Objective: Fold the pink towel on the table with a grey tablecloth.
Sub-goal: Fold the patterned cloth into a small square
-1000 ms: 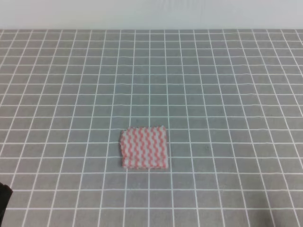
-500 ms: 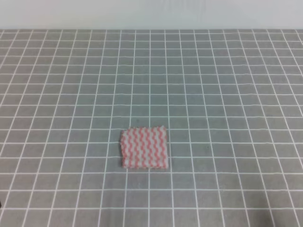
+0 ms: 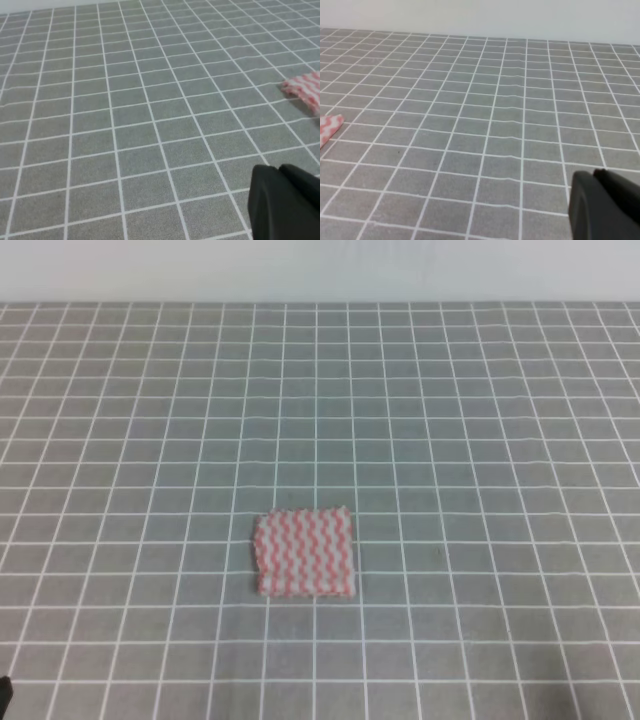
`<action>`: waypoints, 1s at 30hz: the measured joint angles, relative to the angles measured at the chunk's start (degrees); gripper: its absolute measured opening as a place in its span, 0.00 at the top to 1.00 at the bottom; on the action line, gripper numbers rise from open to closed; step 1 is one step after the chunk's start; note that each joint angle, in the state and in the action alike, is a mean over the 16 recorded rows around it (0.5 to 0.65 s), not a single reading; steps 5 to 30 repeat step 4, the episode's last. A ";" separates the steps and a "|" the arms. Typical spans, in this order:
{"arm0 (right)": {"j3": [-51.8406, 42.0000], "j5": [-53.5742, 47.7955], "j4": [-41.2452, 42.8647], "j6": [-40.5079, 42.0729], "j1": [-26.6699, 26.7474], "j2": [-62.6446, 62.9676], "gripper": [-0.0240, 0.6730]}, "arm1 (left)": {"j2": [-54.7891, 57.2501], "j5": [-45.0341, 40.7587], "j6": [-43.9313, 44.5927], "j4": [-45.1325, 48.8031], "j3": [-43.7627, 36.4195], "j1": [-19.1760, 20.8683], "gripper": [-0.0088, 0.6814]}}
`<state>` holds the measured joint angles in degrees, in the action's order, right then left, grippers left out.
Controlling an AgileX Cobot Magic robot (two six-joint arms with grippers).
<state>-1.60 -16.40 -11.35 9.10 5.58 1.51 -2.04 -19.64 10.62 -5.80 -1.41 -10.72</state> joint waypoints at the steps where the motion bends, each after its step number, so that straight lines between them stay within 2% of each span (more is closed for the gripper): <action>1: 0.00 0.00 0.00 0.00 0.00 0.00 0.99 | 0.00 0.00 0.00 0.00 0.00 0.00 0.99; 30: 0.00 0.00 0.00 0.00 0.00 0.00 0.99 | 0.00 0.00 0.00 0.00 0.00 0.00 0.99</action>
